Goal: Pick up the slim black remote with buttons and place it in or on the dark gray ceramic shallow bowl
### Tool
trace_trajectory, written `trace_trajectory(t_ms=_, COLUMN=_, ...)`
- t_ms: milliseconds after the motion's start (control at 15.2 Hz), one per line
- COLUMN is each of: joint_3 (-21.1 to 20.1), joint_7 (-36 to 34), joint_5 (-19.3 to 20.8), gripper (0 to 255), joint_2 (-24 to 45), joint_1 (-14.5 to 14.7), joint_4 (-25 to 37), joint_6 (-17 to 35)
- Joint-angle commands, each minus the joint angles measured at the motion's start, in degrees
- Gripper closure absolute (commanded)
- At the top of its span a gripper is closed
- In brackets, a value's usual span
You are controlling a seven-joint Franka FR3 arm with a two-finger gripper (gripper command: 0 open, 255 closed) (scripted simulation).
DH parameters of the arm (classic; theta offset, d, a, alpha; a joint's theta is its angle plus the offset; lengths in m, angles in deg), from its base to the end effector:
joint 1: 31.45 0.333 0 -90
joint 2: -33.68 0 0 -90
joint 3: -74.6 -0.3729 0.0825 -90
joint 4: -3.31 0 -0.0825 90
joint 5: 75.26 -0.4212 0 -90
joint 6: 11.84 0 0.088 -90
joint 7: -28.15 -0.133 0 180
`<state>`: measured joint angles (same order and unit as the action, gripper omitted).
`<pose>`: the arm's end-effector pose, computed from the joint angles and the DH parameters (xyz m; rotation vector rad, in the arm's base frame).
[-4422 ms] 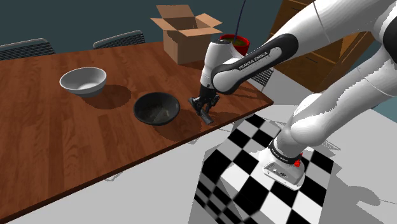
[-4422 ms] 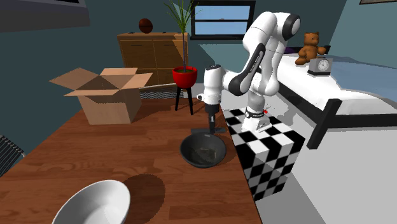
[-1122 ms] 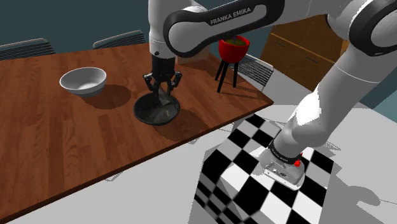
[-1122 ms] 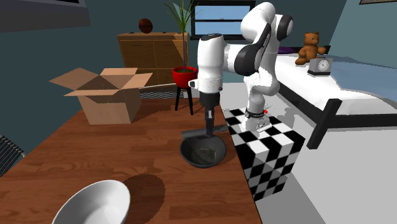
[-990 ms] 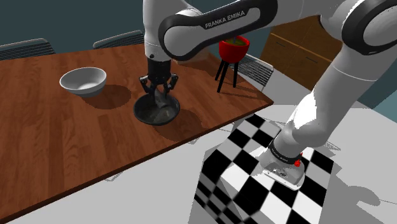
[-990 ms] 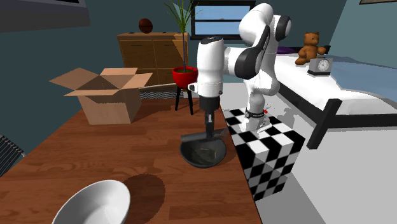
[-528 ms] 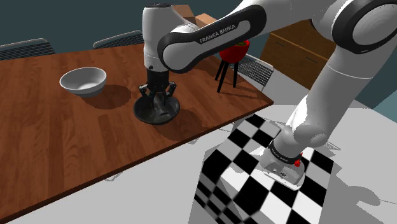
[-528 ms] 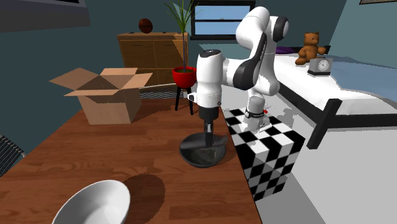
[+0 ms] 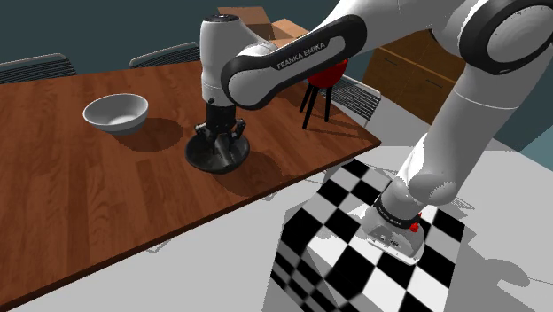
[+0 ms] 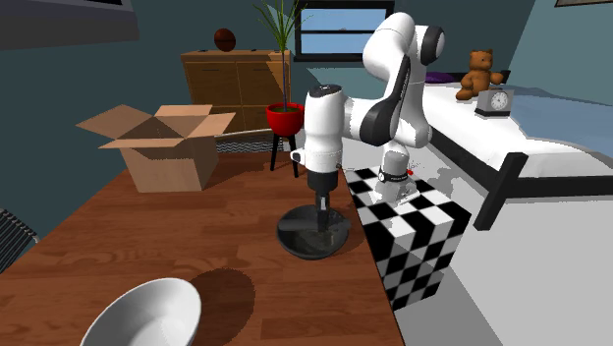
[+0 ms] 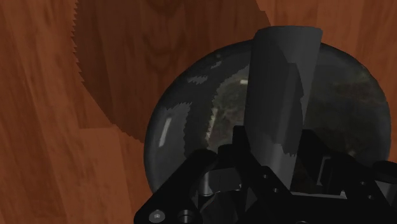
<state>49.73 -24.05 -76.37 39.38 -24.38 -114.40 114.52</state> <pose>0.5196 0.3200 0.4101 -3.0067 0.5592 -0.0096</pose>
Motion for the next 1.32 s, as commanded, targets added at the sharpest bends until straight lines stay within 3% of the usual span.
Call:
trace_trajectory(t_ms=0, joint_3=0.1, joint_7=0.0, joint_5=0.1, gripper=255, joint_2=0.1, joint_1=-0.1, joint_4=-0.1, joint_6=0.0)
trace_trajectory(t_ms=66, joint_3=0.1, joint_7=0.0, joint_5=0.1, gripper=255, joint_2=0.1, joint_1=-0.1, joint_4=-0.1, joint_6=0.0)
trace_trajectory(t_ms=132, joint_3=0.1, joint_7=0.0, joint_5=0.1, gripper=0, joint_2=0.1, joint_1=-0.1, joint_4=-0.1, joint_6=0.0)
trace_trajectory(t_ms=462, joint_3=0.1, joint_7=0.0, joint_5=0.1, gripper=0, joint_2=0.1, joint_1=-0.1, joint_4=-0.1, joint_6=0.0)
trace_trajectory(t_ms=726, joint_3=0.2, joint_7=1.1, joint_5=-1.5, gripper=0, joint_2=-3.3, joint_1=-0.6, joint_4=3.6, joint_6=-6.8)
trace_trajectory(t_ms=1254, joint_3=0.2, joint_7=1.1, joint_5=-1.5, gripper=0, joint_2=-3.3, joint_1=-0.6, joint_4=3.6, joint_6=-6.8)
